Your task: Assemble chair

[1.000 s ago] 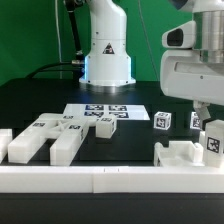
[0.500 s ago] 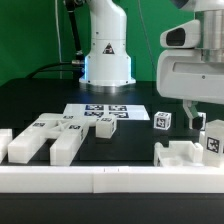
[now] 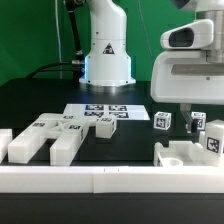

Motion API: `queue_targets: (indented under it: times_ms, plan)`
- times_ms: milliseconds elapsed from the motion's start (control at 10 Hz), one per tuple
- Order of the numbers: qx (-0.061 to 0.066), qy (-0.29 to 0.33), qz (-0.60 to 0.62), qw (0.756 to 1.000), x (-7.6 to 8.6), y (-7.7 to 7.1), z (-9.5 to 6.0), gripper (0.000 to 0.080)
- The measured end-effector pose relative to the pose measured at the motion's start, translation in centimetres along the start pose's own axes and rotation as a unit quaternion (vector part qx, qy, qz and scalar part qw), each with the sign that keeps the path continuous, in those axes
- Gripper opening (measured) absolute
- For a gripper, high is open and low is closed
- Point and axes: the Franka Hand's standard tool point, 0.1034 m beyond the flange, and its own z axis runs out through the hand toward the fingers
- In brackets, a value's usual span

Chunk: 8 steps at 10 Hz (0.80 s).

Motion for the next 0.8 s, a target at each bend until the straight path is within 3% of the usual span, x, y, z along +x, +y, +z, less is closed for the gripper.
queue_targets:
  times_ms: [800]
  plan:
    - [-0.012,0.001,-0.26,0.966,0.17,0.32,0.0,0.0649]
